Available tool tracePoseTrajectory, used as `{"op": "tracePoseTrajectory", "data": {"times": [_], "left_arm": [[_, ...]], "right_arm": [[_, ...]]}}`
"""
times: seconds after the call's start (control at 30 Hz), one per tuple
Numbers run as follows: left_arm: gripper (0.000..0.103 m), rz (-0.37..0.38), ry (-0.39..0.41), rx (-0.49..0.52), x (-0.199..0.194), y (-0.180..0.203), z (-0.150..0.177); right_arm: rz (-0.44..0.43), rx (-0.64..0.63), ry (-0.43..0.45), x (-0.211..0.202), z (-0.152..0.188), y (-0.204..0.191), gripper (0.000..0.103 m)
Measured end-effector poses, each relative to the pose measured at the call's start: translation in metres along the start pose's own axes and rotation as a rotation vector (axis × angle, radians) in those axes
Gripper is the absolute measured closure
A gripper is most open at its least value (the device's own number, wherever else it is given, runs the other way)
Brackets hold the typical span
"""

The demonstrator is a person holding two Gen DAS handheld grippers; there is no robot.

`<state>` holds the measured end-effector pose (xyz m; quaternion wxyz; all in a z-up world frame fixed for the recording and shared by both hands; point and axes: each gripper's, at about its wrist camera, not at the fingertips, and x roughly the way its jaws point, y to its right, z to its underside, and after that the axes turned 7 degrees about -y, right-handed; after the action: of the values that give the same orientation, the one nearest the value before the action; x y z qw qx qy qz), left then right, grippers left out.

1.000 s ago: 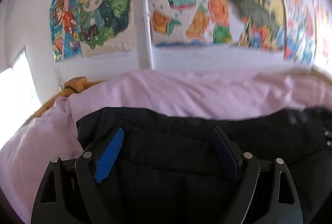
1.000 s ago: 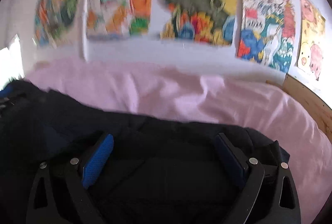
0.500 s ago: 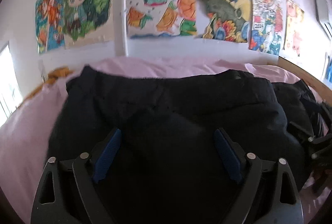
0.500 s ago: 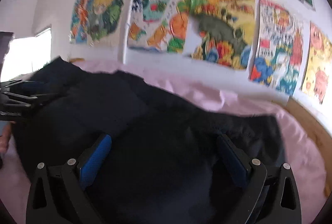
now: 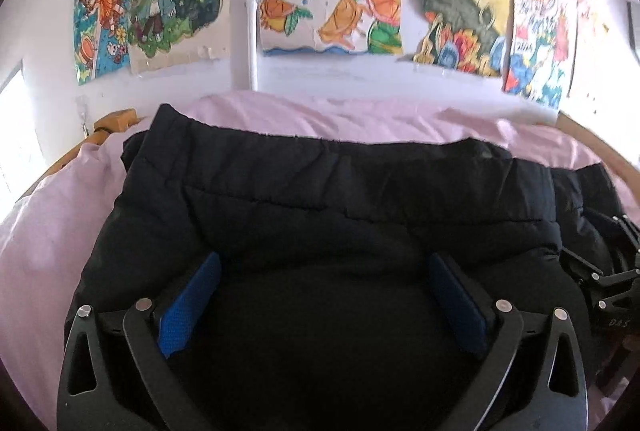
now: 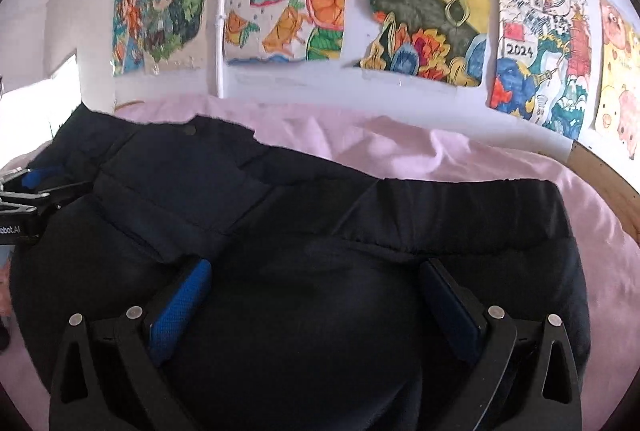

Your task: Fold large clothes

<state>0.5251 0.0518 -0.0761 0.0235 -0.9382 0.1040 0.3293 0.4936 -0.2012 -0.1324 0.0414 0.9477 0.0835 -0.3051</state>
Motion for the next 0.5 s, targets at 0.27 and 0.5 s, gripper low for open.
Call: {"op": "tracePoseTrajectory", "data": {"times": [0.27, 0.5], "left_arm": [[0.001, 0.035, -0.045, -0.114, -0.021, -0.010, -0.020], [0.001, 0.034, -0.121, -0.144, -0.034, -0.017, -0.027]], "right_arm": [[0.010, 0.014, 0.000, -0.022, -0.032, -0.010, 0.000], [0.024, 0.088, -0.071, -0.029, -0.041, 0.003, 0.000]]}}
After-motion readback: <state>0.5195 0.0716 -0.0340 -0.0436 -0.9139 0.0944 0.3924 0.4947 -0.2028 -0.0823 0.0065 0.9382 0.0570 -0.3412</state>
